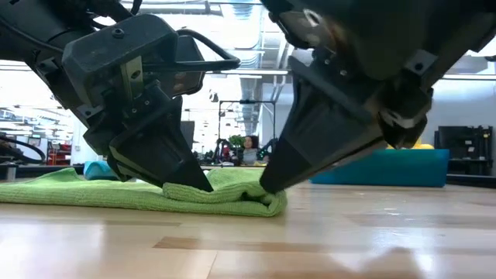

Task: Fold microfiber towels
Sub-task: Fold the green microfiber cloth

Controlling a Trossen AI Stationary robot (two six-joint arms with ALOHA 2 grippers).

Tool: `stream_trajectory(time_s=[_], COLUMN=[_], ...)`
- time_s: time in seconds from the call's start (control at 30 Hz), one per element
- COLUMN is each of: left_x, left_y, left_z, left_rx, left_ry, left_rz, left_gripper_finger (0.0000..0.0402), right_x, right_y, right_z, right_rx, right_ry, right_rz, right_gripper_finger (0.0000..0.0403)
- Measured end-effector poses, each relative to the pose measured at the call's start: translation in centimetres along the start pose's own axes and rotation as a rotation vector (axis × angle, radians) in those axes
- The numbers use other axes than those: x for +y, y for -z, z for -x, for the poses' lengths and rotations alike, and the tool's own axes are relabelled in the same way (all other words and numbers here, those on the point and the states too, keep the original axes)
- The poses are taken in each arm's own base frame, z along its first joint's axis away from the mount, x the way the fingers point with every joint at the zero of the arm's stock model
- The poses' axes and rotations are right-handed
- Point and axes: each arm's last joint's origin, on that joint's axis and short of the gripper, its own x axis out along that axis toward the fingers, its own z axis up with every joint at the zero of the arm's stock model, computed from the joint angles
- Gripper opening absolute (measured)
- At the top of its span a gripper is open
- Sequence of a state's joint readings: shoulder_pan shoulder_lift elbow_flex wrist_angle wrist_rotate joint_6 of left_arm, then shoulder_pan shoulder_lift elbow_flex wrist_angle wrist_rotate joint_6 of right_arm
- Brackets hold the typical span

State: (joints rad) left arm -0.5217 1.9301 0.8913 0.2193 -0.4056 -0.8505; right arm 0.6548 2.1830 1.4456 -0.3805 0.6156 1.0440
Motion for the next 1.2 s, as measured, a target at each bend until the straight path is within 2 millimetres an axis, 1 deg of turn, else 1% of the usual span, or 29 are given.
stream_trajectory(time_s=[0.1, 0.23, 0.3, 0.4, 0.43, 0.47, 0.53, 0.6, 0.73, 0.87, 1.03, 1.1, 1.2], left_x=[0.0, 0.0, 0.0, 0.0, 0.0, 0.0, 0.1, 0.2, 0.2, 0.2, 0.3, 0.1, -0.4], left_y=[0.0, -0.1, -0.2, -0.3, -0.4, -0.5, -0.6, -0.6, -0.5, -0.5, -0.8, -1.4, -2.7], left_z=[0.0, 0.0, 0.1, 0.2, 0.2, 0.2, 0.2, 0.2, 0.2, 0.2, 0.3, 0.8, 2.2], left_rx=[-0.001, -0.002, -0.008, -0.012, -0.015, -0.015, -0.011, -0.009, -0.007, -0.002, 0.016, 0.008, -0.059], left_ry=[-0.002, -0.001, 0.008, 0.010, 0.008, 0.007, 0.007, 0.008, 0.002, -0.002, 0.016, 0.032, 0.048], left_rz=[0.000, 0.003, -0.001, -0.009, -0.007, -0.005, -0.003, 0.003, 0.003, 0.001, 0.007, 0.015, 0.032], left_gripper_finger=[0.0000, 0.0000, 0.0000, 0.0000, 0.0000, 0.0000, 0.0000, 0.0000, 0.0000, 0.0000, 0.0000, 0.0000, 0.0000], right_x=[0.1, 0.1, 0.0, 0.1, 0.1, 0.1, -0.1, 0.2, 0.0, -0.1, -0.1, -0.1, -0.1], right_y=[0.2, 0.3, -0.4, -2.0, -2.2, -2.3, -2.2, -2.0, -0.8, 0.1, 0.3, 0.2, 0.2], right_z=[0.0, 0.3, 1.3, 3.7, 4.2, 4.2, 3.6, 2.2, -0.7, -2.4, -2.4, -2.3, -2.3], right_rx=[0.043, 0.061, 0.032, -0.087, -0.126, -0.152, -0.149, -0.142, -0.097, -0.028, -0.016, -0.017, -0.014], right_ry=[-0.027, -0.033, -0.018, -0.002, 0.013, 0.024, 0.035, 0.019, 0.016, 0.000, -0.007, -0.006, -0.007], right_rz=[0.049, 0.076, 0.079, 0.058, 0.056, 0.052, 0.065, 0.051, 0.051, 0.030, 0.029, 0.033, 0.033], right_gripper_finger=[0.0028, 0.0032, 0.0030, 0.0023, 0.0020, 0.0017, 0.0013, 0.0012, 0.0018, 0.0019, 0.0014, 0.0016, 0.0021])
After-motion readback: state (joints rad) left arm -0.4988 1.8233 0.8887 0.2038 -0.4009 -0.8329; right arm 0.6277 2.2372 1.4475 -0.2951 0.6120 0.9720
